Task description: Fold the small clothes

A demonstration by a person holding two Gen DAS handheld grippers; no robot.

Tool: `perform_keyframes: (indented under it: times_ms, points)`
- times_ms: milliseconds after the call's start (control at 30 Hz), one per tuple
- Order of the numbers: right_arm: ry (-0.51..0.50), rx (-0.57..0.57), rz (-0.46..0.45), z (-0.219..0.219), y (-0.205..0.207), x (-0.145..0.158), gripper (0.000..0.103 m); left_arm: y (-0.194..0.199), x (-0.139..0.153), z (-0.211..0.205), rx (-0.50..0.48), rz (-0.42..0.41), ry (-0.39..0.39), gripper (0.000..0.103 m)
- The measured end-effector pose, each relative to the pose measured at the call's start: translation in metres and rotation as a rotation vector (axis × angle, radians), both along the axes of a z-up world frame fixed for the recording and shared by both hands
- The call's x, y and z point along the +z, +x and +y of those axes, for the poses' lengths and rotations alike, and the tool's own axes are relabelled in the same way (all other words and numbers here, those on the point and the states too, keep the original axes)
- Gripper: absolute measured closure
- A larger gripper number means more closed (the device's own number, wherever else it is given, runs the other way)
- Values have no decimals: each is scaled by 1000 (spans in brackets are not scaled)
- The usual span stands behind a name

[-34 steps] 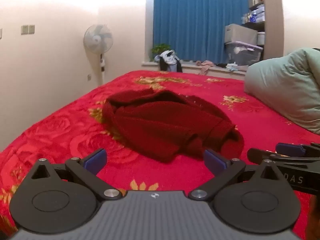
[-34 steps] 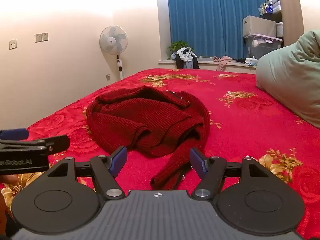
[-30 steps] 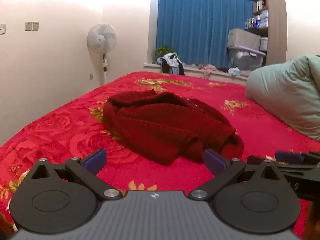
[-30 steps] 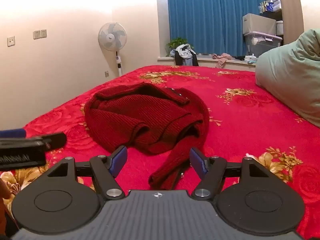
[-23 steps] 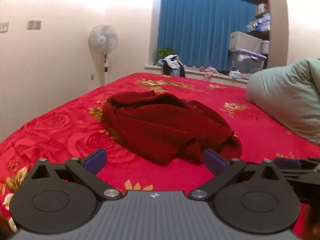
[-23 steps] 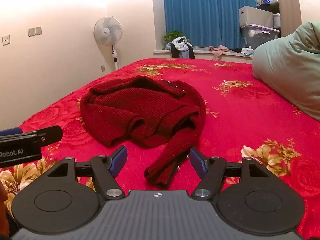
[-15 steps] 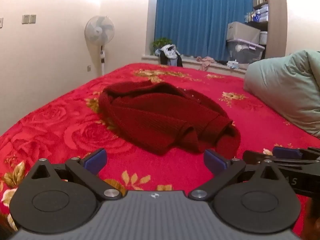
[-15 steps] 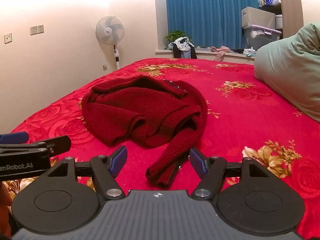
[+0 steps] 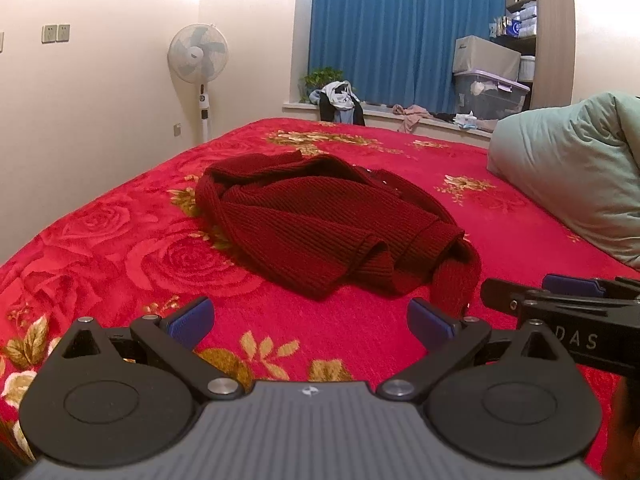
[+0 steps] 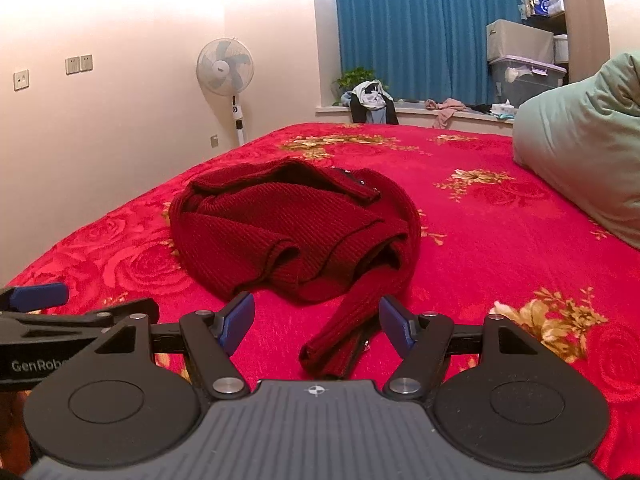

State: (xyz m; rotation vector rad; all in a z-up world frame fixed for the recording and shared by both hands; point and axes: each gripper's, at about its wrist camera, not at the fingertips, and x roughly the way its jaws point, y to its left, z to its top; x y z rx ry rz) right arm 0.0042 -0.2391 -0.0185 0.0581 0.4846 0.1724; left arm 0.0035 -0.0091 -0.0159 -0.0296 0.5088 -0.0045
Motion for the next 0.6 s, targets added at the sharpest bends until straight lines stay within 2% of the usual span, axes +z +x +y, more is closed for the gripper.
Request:
perform_keyframes:
  times_ms: [600]
  points:
    - [-4,9,9,2,3,-6,32,2,-4,-2,22,0,1,0]
